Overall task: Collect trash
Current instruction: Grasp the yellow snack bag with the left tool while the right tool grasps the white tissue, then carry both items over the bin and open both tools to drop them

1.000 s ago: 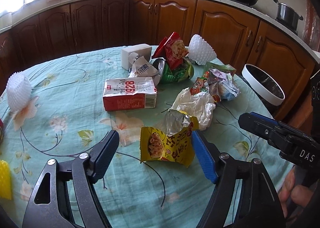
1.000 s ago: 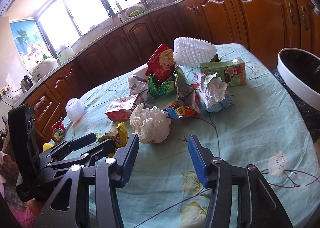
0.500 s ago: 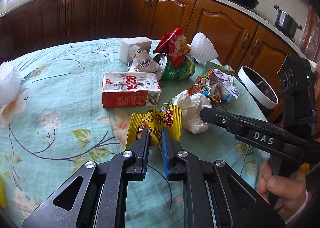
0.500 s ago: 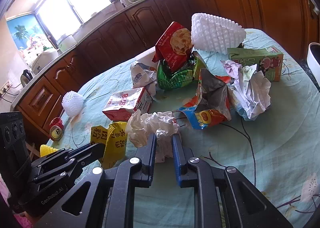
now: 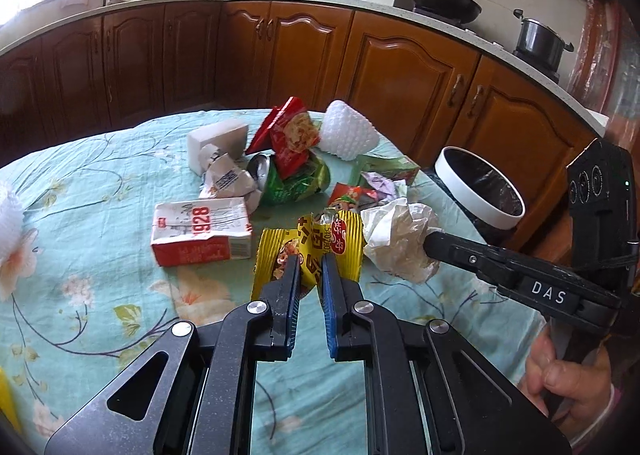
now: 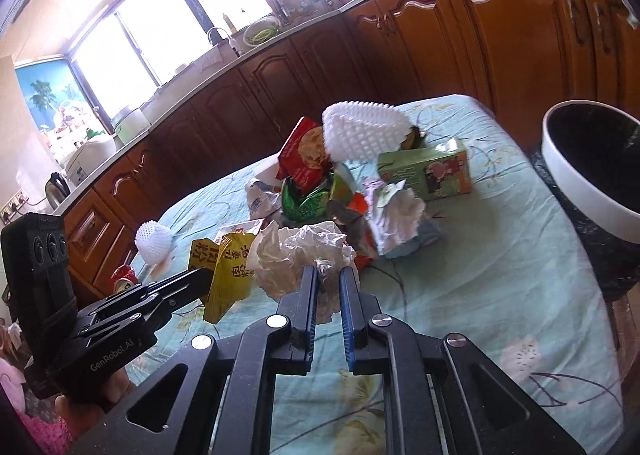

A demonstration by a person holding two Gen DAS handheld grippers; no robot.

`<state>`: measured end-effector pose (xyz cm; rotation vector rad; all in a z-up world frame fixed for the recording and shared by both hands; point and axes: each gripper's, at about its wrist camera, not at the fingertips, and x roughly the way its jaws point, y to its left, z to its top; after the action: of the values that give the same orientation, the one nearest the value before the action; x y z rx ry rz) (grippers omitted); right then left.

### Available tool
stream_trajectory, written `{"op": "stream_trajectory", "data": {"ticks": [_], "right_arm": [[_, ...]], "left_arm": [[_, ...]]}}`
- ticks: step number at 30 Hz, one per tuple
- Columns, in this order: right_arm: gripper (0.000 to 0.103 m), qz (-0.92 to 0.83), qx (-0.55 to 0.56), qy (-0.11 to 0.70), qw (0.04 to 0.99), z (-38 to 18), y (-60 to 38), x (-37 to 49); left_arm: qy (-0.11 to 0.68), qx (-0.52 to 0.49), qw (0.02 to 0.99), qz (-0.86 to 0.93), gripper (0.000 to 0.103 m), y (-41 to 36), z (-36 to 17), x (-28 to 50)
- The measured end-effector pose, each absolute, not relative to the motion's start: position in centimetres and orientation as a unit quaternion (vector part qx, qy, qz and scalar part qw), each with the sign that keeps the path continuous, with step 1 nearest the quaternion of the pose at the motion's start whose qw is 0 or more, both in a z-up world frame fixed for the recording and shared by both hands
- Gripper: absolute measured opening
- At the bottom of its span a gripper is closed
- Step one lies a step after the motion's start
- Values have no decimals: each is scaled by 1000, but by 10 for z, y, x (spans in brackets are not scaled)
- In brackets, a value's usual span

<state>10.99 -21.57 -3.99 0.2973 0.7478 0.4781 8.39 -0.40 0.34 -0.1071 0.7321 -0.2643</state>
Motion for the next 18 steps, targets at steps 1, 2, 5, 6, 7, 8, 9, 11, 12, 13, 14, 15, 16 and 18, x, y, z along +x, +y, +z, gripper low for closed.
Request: {"op": "stream_trajectory", "data": {"ticks": [1,2,5,6,7,8,9,11,12,13,14,15,16,18], "right_arm": [[11,223,147,359,895,-40,-223,109],[11,215,150,357,897,-39,-231,108],[11,193,161,353,901,-39,-255,106],[11,186,163,352,903,-39,-262,105],[11,180,167,351,904,-38,-269,105],[11,174,169,350,905,-38,-276,105],[11,168,171,349,906,-38,-283,105],[11,156,175,346,909,-38,-295,104],[11,150,178,345,909,-37,-302,104],[11,144,180,344,910,-37,-308,104],[11,137,182,343,911,-37,-314,104],[11,131,184,341,913,-36,-320,103],[11,125,187,339,914,-36,-327,103],[11,113,189,334,916,-35,-340,104]], "left_arm": [[357,-51,923,-136,10,-10,5,86],[358,-49,922,-142,10,-16,5,88],[360,-43,918,-159,10,-35,7,93],[361,-41,917,-165,10,-41,7,94],[361,-39,916,-169,10,-47,8,95],[362,-35,915,-173,10,-53,8,97],[362,-32,915,-177,10,-58,8,98],[364,-28,912,-185,10,-69,8,103],[365,-27,911,-190,10,-75,8,104],[365,-25,910,-194,10,-80,9,106],[366,-22,909,-198,10,-86,10,108],[365,-19,908,-202,10,-92,11,110],[365,-15,908,-206,10,-98,12,112],[364,-7,906,-215,10,-112,13,115]]}}
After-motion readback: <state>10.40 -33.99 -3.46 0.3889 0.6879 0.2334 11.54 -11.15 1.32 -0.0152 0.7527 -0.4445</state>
